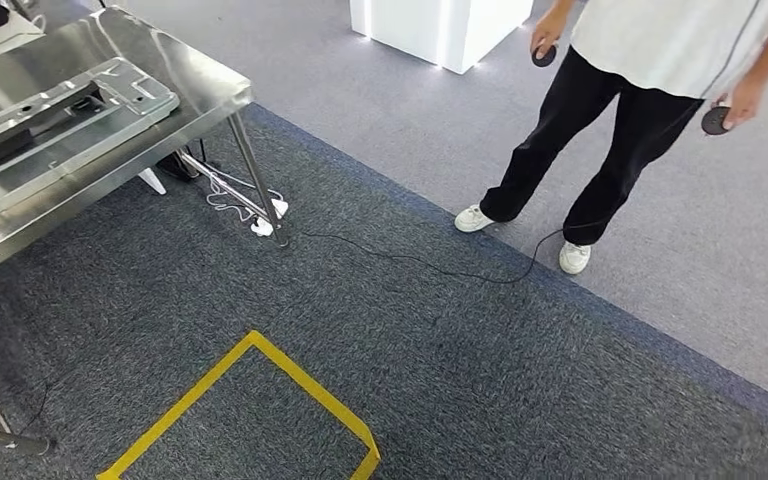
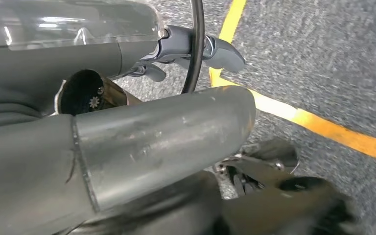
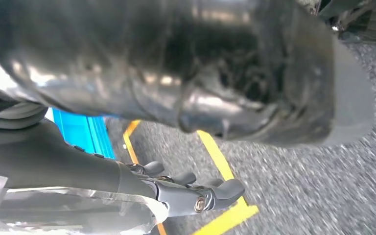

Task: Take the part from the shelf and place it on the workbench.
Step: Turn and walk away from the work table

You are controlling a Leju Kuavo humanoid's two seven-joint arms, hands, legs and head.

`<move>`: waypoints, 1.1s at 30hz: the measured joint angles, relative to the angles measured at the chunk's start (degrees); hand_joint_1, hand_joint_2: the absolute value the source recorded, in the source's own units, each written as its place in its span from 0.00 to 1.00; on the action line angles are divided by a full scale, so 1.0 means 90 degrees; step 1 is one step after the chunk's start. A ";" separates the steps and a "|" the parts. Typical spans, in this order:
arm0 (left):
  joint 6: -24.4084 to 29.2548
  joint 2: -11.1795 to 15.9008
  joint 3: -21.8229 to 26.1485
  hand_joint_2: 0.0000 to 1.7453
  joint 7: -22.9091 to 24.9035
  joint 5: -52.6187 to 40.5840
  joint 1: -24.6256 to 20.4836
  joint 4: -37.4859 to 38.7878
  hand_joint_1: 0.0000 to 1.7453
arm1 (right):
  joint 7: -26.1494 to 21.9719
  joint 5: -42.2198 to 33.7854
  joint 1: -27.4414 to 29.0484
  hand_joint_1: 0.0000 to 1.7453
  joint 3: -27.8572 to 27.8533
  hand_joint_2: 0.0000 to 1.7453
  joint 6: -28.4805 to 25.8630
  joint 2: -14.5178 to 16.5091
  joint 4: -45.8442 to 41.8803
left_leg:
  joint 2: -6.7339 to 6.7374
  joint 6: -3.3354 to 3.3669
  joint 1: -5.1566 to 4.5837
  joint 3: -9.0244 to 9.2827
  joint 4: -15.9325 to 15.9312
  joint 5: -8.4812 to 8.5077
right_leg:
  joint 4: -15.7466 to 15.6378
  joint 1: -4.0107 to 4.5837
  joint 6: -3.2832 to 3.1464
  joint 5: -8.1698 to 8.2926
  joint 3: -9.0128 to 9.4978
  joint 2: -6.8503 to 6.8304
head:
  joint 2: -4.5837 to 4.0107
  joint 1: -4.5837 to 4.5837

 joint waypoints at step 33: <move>0.0066 0.0002 0.0458 0.00 -0.0009 0.0128 0.0040 0.0000 0.00 | 0.0195 0.0134 0.0046 0.00 -0.0277 0.00 0.0060 -0.0018 -0.0005 | -0.0054 0.0114 -0.0023 -0.0173 0.0247 0.0068 | 0.0120 0.0047 0.0035 -0.0067 -0.0030 0.0176 | 0.0000 -0.0015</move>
